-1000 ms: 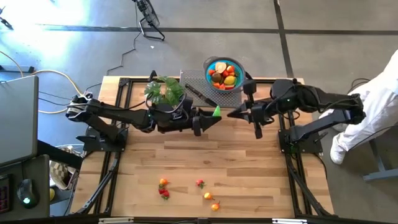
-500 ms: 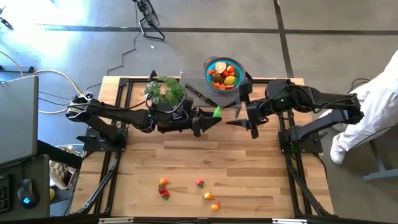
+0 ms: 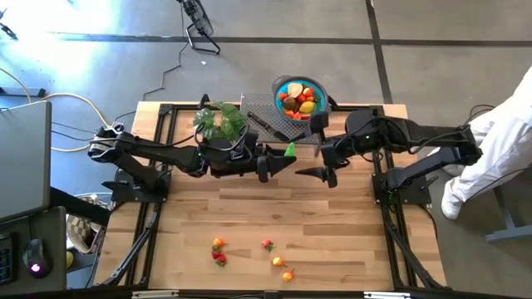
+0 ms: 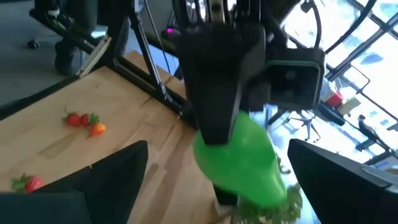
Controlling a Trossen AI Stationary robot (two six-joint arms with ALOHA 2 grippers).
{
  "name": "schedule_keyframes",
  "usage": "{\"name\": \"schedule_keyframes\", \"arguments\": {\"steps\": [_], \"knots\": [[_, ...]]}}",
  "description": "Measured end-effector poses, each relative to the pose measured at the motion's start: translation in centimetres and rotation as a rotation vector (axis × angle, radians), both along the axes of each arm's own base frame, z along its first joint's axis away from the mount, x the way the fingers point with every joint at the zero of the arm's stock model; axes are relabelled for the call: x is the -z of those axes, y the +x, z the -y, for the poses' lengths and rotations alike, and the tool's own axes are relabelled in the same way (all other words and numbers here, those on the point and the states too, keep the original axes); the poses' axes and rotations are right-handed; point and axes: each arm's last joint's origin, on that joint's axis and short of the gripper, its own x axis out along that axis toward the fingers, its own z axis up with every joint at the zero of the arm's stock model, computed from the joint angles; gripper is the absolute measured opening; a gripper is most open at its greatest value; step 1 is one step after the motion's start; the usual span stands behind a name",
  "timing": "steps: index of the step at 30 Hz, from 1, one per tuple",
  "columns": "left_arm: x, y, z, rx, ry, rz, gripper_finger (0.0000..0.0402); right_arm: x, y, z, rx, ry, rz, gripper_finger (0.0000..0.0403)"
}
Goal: Pick & Place Fruit
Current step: Put the green avocado in the blue bowl on the shelf
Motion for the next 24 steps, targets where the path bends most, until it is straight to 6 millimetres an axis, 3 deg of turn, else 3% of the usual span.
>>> {"name": "schedule_keyframes", "arguments": {"steps": [15, 24], "knots": [[0.0, 0.0, 0.0, 0.000, -0.001, -0.001, 0.0235, 0.6, 1.7, -0.4, -0.038, 0.010, 0.012, 0.0361], [0.0, 0.0, 0.0, 0.001, -0.001, -0.002, 0.0235, 0.6, 1.7, -0.3, -0.030, 0.012, 0.013, 0.0277]]}}
